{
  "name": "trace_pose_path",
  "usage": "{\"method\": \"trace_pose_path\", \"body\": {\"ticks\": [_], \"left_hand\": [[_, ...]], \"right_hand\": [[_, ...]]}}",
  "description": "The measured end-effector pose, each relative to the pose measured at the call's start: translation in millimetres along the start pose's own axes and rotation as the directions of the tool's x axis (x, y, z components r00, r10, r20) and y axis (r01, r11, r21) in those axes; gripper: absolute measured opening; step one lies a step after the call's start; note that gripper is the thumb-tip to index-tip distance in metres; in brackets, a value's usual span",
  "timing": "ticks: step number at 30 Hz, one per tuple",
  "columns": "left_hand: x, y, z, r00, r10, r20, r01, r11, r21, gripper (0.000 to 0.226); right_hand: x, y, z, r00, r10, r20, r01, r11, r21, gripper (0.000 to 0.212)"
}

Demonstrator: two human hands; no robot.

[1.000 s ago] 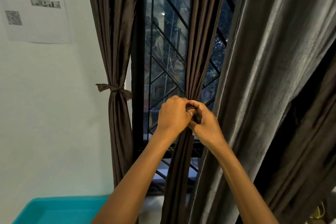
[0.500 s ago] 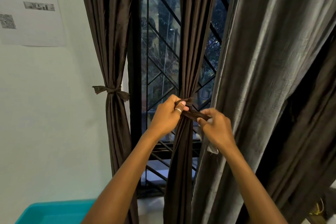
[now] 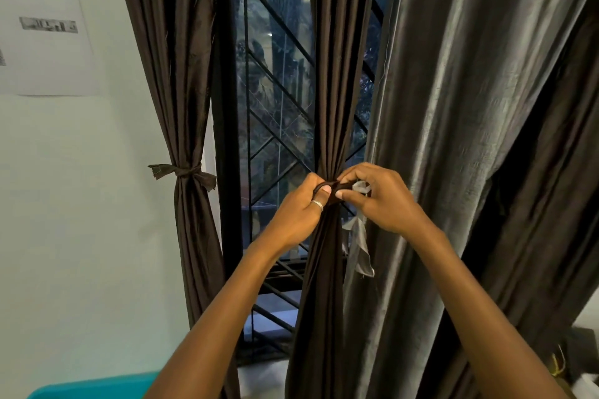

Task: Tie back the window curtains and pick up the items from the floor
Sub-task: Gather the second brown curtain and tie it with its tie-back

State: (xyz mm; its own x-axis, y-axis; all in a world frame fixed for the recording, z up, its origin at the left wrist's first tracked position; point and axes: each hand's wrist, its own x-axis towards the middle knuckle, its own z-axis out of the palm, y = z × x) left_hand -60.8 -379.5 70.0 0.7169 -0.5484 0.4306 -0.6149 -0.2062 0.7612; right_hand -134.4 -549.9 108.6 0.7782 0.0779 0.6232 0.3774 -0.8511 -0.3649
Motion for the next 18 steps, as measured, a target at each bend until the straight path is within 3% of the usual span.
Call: {"method": "trace_pose_path", "body": {"ticks": [5,12,15,18], "left_hand": [[3,1,-6,1.0,0.0,-0.009,0.0,1.0,-0.007,0.017],[1,7,-12,1.0,-0.009,0.002,0.009,0.999,-0.032,0.019],[-3,5,-12,1.0,0.004,-0.026,-0.003,0.999,0.042,0.02],[-6,8,-12,0.998,0.069,-0.013,-0.065,0.973,0.222,0.021]], "right_hand": [[2,-4,-5,0.997,-0.073,0.021,0.071,0.994,0.083,0.012],[13,0,2,0.997,0.075,-0.01,-0.071,0.977,0.2,0.006],[13,5,8,0.994,0.112,-0.008,-0.108,0.972,0.208,0.012],[15,10,13,0.991,0.116,-0.065,-0.1,0.972,0.212,0.013]]}}
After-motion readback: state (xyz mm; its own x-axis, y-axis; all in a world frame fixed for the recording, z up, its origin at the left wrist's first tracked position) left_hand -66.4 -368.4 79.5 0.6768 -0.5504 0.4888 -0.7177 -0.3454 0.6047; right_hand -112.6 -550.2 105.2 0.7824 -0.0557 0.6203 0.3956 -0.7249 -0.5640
